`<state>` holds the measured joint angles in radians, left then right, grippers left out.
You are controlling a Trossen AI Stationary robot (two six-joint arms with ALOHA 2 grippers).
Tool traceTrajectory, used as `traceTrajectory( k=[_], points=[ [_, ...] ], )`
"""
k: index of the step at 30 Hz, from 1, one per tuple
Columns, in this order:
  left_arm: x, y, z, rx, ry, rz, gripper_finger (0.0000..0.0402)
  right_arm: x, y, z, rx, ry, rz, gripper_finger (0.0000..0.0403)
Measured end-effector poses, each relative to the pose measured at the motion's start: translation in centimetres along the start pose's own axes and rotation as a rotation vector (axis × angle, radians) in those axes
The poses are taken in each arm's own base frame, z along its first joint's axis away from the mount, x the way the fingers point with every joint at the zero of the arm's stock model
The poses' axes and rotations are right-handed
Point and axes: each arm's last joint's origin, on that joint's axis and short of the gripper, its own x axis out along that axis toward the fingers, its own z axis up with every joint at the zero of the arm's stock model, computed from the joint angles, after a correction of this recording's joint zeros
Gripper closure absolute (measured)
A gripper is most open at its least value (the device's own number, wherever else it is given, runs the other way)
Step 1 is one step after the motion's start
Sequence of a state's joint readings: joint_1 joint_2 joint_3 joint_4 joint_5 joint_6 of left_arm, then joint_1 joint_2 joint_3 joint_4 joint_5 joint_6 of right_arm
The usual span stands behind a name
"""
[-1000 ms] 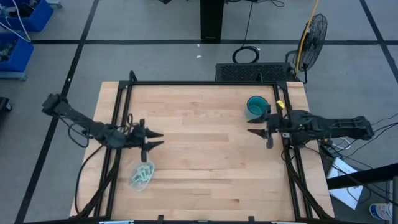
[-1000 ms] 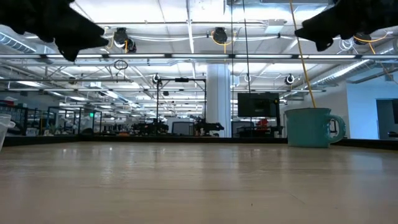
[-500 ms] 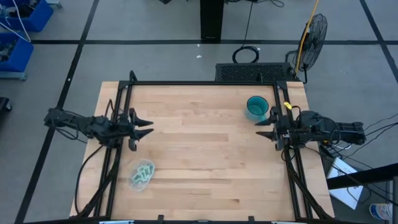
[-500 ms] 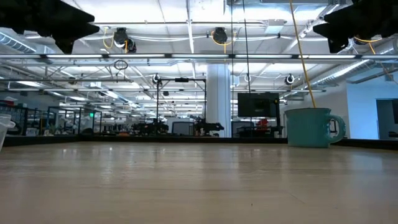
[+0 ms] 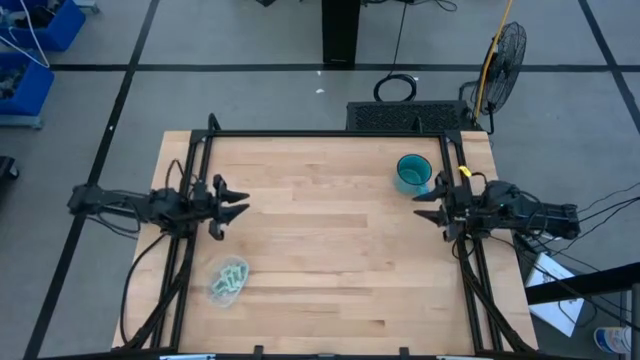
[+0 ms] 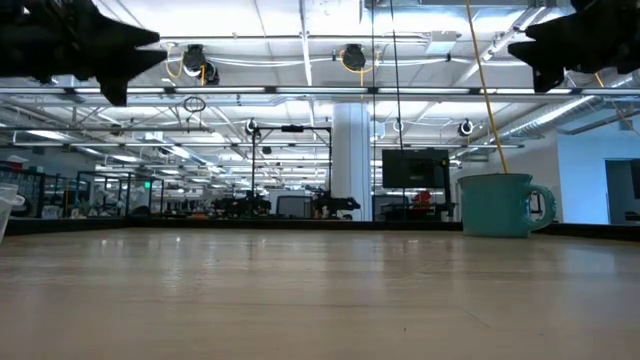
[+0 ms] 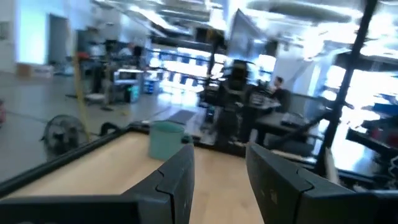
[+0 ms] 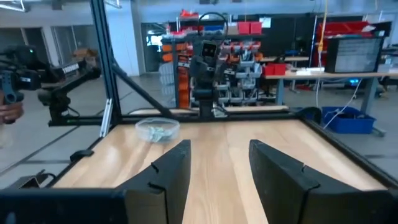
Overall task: Pick and place Stevia / Truvia into bins
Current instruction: Return to Home Position
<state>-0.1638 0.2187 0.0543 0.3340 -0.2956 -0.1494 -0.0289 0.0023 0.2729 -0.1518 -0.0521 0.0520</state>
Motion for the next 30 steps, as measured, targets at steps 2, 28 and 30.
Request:
traceTrajectory(
  k=[2, 28, 30],
  points=[
    [-0.1, -0.1, 0.8, 0.018, 0.024, -0.034, 0.0252, -0.1, -0.1, 0.2, 0.002, 0.008, -0.010, 0.0248],
    [-1.5, 0.8, 0.3, 0.053, 0.018, 0.039, 0.0252, 0.9, -0.5, -2.2, 0.064, -0.024, -0.008, 0.0248],
    [-1.6, 0.9, 0.4, 0.035, 0.012, 0.043, 0.0252, 0.9, -0.4, -2.2, 0.072, -0.027, 0.009, 0.0248]
  ],
)
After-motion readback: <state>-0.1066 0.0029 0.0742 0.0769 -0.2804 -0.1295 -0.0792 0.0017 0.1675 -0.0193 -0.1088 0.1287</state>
